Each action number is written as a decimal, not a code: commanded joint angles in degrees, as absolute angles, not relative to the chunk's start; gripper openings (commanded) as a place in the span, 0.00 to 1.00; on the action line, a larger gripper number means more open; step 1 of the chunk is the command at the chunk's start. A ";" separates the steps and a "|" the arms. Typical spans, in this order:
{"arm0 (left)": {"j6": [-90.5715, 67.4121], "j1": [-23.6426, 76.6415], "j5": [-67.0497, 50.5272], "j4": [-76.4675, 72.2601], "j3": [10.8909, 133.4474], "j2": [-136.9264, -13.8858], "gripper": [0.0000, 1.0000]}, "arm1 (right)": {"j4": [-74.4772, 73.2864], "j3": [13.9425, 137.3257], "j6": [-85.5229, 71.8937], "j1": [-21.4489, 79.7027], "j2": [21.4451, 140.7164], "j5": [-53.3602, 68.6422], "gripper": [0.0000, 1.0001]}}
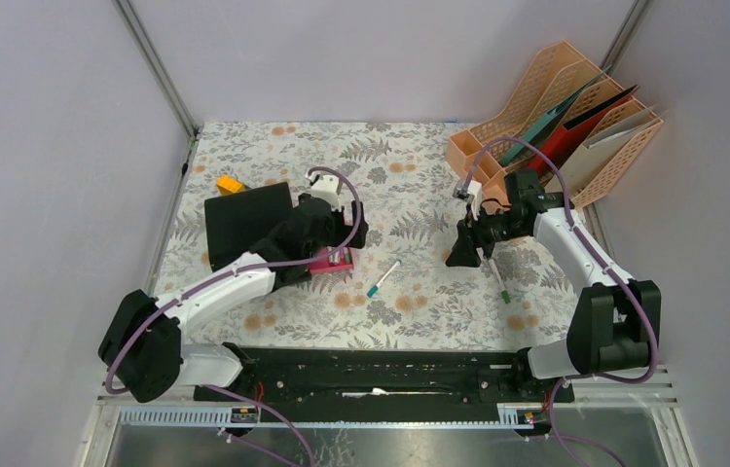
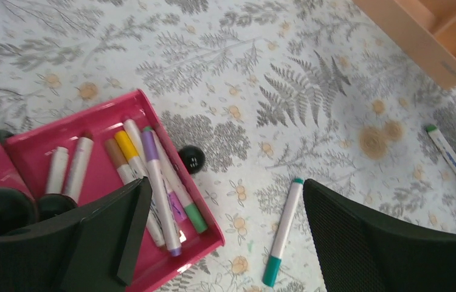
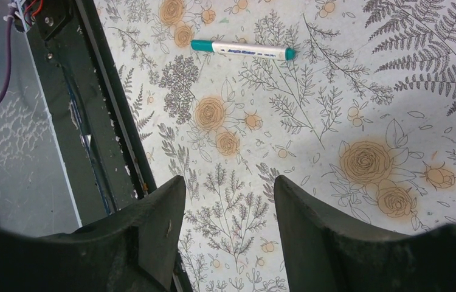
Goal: Organize the desk
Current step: Place the stationery in the drawer, then pick up the stationery from the center of the board.
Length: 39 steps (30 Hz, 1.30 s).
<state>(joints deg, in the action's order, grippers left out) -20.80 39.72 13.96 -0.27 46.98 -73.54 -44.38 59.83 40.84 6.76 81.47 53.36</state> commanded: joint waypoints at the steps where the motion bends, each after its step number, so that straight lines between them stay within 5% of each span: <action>1: -22.47 38.50 3.07 -6.75 45.24 -72.33 0.99 | -44.90 60.04 42.67 6.63 79.72 52.49 0.62; 16: -27.41 38.84 -11.75 -13.53 40.17 -71.54 0.95 | -43.62 59.42 42.37 5.82 78.60 47.97 0.62; 28: -24.98 48.81 4.51 -6.40 41.48 -73.66 0.91 | -42.76 59.07 41.44 5.36 78.56 44.84 0.62; 39: -23.80 53.60 12.43 -1.11 48.15 -86.36 0.74 | -42.45 58.62 41.37 5.36 78.47 43.00 0.62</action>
<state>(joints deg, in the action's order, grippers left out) -25.26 52.18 7.90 -1.78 43.92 -83.22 -42.96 58.83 41.47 5.56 80.20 43.90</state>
